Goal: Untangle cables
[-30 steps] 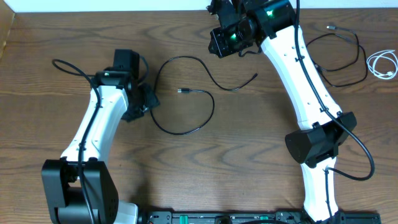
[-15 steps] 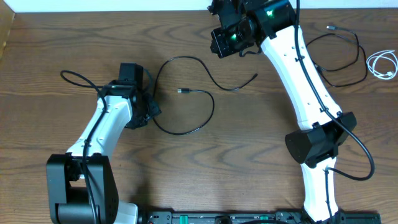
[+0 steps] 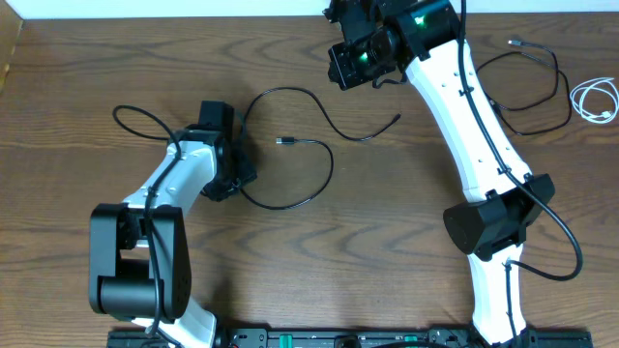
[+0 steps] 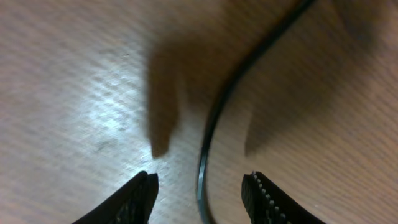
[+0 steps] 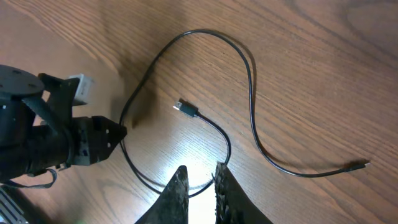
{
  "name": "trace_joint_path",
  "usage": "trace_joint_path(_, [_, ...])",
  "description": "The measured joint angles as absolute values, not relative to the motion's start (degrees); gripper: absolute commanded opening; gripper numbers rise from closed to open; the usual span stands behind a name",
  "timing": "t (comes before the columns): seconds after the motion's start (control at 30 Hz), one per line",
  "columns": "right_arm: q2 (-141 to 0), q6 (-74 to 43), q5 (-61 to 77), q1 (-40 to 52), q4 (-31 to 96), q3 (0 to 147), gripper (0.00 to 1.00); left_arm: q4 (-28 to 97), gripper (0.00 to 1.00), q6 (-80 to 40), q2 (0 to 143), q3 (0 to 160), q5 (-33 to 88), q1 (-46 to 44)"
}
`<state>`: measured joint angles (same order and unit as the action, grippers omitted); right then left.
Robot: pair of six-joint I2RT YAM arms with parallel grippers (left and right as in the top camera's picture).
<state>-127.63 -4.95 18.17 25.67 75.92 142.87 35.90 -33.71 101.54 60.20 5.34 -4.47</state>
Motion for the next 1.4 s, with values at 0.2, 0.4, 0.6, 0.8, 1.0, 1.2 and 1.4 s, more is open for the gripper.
trace_joint_path(0.2, [-127.6,-5.0,16.8,25.7,75.9,142.9,0.12,34.2,0.45,-34.3,102.3,60.2,5.5,-5.4])
trace_joint_path(0.4, [-127.6,-5.0,15.9,25.7,75.9,142.9,0.14,34.2,0.41,-34.5,104.7,60.5,4.7,-6.2])
trace_joint_path(0.6, [-127.6,-5.0,15.6,25.7,75.9,142.9,0.16,34.4,0.07,-34.5,106.1,61.9,4.2,-6.2])
trace_joint_path(0.8, [-127.6,-4.9,15.6,25.7,76.0,142.9,0.11,34.5,0.08,-31.8,106.0,62.4,5.1,-6.5])
trace_joint_path(1.0, [-127.6,-2.1,23.6,22.7,75.7,142.9,0.14,27.6,0.07,-28.9,90.8,63.6,16.0,-6.8])
trace_joint_path(1.2, [-127.6,4.6,41.4,17.0,75.8,142.9,0.25,21.4,0.07,-31.3,76.1,65.7,26.8,-6.9])
trace_joint_path(1.4, [-127.6,8.9,53.2,16.2,76.0,142.9,0.41,12.5,0.07,-36.6,76.2,65.6,35.2,-6.9])
